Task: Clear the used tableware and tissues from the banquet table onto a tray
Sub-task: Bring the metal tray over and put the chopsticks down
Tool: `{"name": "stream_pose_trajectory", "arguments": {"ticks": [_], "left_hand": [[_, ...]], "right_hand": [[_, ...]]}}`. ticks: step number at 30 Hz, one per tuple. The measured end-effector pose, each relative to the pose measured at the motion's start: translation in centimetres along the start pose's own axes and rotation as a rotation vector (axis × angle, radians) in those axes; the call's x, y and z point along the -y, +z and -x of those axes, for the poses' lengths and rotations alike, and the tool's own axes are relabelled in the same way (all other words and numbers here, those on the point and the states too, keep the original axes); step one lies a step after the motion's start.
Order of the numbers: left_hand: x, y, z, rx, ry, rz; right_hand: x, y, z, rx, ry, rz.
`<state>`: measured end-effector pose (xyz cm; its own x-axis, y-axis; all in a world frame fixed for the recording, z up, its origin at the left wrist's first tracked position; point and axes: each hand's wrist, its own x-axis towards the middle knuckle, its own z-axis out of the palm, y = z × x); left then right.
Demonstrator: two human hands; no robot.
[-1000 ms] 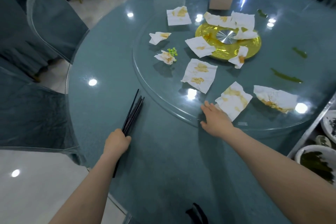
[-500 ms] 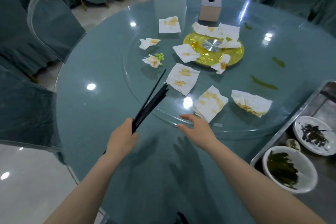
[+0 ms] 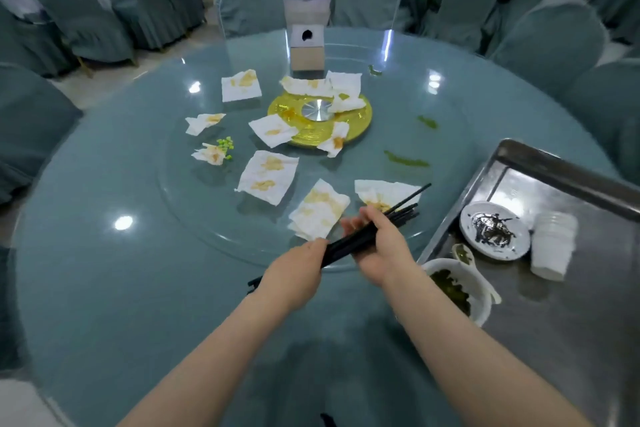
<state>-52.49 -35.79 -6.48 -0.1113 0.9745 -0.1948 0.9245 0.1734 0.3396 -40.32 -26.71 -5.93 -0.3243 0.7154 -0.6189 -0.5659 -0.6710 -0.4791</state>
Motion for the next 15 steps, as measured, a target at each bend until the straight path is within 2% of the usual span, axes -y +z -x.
{"name": "stream_pose_trajectory", "arguments": {"ticks": [5, 8, 11, 15], "left_hand": [[-2.7, 0.2, -1.0, 0.003, 0.147, 0.110], [-3.0, 0.1, -1.0, -0.022, 0.149, 0.267], [-3.1, 0.1, -1.1, -0.080, 0.013, 0.428], [-3.9, 0.2, -1.5, -0.129, -0.288, 0.756]], "right_hand": [[3.2, -2.0, 0.2, -0.058, -0.126, -0.141], [5.5, -3.4, 0.5, -0.080, -0.189, -0.170], [7.5, -5.3, 0.8, -0.132, -0.232, -0.224], [9.4, -7.2, 1.6, -0.131, -0.260, -0.303]]}}
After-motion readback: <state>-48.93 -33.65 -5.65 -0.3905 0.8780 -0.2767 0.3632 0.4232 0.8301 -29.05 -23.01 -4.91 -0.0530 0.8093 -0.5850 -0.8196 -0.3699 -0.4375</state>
